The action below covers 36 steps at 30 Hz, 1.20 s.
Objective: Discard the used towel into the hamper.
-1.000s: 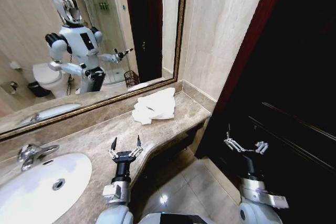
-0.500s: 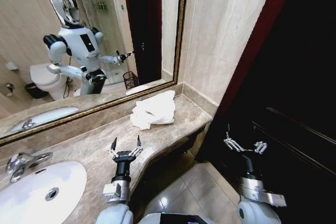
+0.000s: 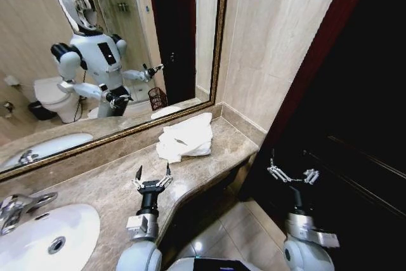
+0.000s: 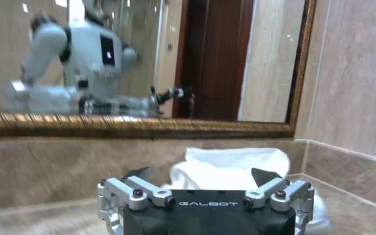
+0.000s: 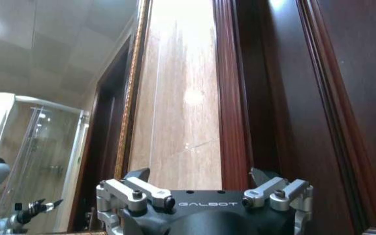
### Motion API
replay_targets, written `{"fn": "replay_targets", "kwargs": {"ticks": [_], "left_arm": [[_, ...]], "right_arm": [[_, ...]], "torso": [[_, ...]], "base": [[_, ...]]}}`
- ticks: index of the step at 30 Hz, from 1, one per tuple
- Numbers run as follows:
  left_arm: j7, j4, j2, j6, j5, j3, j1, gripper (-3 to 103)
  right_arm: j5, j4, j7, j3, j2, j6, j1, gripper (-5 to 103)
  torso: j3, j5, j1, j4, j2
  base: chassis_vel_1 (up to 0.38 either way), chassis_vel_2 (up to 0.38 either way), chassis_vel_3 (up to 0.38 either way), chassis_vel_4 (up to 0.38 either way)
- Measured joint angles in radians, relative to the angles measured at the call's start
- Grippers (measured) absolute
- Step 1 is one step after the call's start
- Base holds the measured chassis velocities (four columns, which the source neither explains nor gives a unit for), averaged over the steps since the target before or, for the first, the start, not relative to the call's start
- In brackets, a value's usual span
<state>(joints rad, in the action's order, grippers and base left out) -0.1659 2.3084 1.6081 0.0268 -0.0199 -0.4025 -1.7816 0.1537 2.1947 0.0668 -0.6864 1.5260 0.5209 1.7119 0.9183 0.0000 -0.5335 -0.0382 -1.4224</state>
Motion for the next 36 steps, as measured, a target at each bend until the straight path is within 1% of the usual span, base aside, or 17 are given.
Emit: {"fn": "replay_targets", "kwargs": {"ticks": [2,4,7,11,13,15,17,18,19,20,21,22,25,26,28,36], "left_arm": [[0.005,-0.013,0.0,0.031,-0.038,-0.008,0.022,100],[0.005,-0.017,0.0,0.038,-0.044,-0.011,0.029,100],[0.004,-0.049,0.0,0.081,-0.088,-0.032,0.077,100],[-0.001,-0.073,0.0,0.097,-0.12,-0.046,0.116,100],[-0.013,-0.103,0.0,0.116,-0.158,-0.061,0.169,100],[-0.015,-0.114,0.0,0.121,-0.171,-0.065,0.187,100],[-0.022,-0.143,0.0,0.139,-0.238,-0.086,0.253,100],[-0.029,-0.155,0.0,0.155,-0.288,-0.097,0.291,100],[-0.029,-0.155,0.0,0.155,-0.288,-0.097,0.291,100],[-0.036,-0.164,0.0,0.169,-0.322,-0.101,0.316,100],[-0.036,-0.164,0.0,0.169,-0.322,-0.101,0.316,100],[-0.052,-0.178,0.0,0.191,-0.371,-0.101,0.351,100],[-0.092,-0.214,0.0,0.22,-0.43,-0.09,0.408,100],[-0.092,-0.214,0.0,0.22,-0.43,-0.09,0.408,100],[-0.132,-0.242,0.0,0.242,-0.466,-0.079,0.448,100],[-0.211,-0.298,0.0,0.296,-0.521,-0.068,0.543,100]], "right_arm": [[-0.007,-0.003,0.0,0.0,0.0,0.003,0.003,100],[-0.009,-0.003,0.001,0.0,0.001,0.004,0.004,100],[-0.028,-0.003,0.001,0.001,0.004,0.009,0.014,100],[-0.041,-0.005,0.001,0.001,0.003,0.01,0.019,100],[-0.055,-0.008,-0.002,0.001,0.0,0.011,0.022,100],[-0.061,-0.009,-0.003,0.002,-0.002,0.01,0.023,100],[-0.073,-0.012,-0.01,0.001,-0.006,0.008,0.025,100],[-0.076,-0.014,-0.012,-0.003,-0.008,0.006,0.028,100],[-0.076,-0.014,-0.012,-0.003,-0.008,0.006,0.028,100],[-0.077,-0.018,-0.012,-0.006,-0.01,0.006,0.03,100],[-0.077,-0.018,-0.012,-0.006,-0.01,0.006,0.03,100],[-0.079,-0.024,-0.013,-0.011,-0.01,0.006,0.034,100],[-0.085,-0.035,-0.013,-0.015,-0.008,0.009,0.039,100],[-0.085,-0.035,-0.013,-0.015,-0.008,0.009,0.039,100],[-0.089,-0.042,-0.014,-0.016,-0.005,0.011,0.043,100],[-0.097,-0.061,-0.015,-0.017,-0.001,0.016,0.042,100]], "torso": [[0.0,0.0,0.0,-0.0001,0.0],[0.0,0.0,0.0,-0.0001,0.0],[0.0,0.0,-0.001,0.0,0.0],[0.0,0.0,-0.001,0.0,0.0],[0.0,0.0,-0.001,-0.0001,0.0],[0.0,0.0,0.0,-0.0001,0.0],[0.0,0.0,-0.001,-0.0001,0.0],[0.0,0.0,-0.001,0.0,0.0],[0.0,0.0,-0.001,0.0,0.0],[0.0,-0.0001,-0.001,-0.0001,0.0],[0.0,-0.0001,-0.001,-0.0001,0.0],[0.0,0.0,-0.001,0.0,0.0],[0.0,0.0,-0.001,0.0,0.0],[0.0,0.0,-0.001,0.0,0.0],[0.0,0.0,-0.001,0.0,0.0],[0.0,0.0,-0.001,-0.0001,0.0]], "base": [[0.0,0.0,0.0,0.0],[0.0,0.0,0.0,0.0],[0.0,0.0,0.0,0.0],[0.0,0.0,0.0,0.0],[0.0,0.0,0.0,0.0],[0.0,0.0,0.0,0.0],[0.0,0.0,0.0,0.0],[0.0,0.0,0.0,0.0],[0.0,0.0,0.0,0.0],[0.0,0.0,0.0,0.0],[0.0,0.0,0.0,0.0],[0.0,0.0,0.0,0.0],[0.0,0.0,0.0,0.0],[0.0,0.0,0.0,0.0],[0.0,0.0,0.0,0.0],[0.0,0.0,0.0,0.0]]}}
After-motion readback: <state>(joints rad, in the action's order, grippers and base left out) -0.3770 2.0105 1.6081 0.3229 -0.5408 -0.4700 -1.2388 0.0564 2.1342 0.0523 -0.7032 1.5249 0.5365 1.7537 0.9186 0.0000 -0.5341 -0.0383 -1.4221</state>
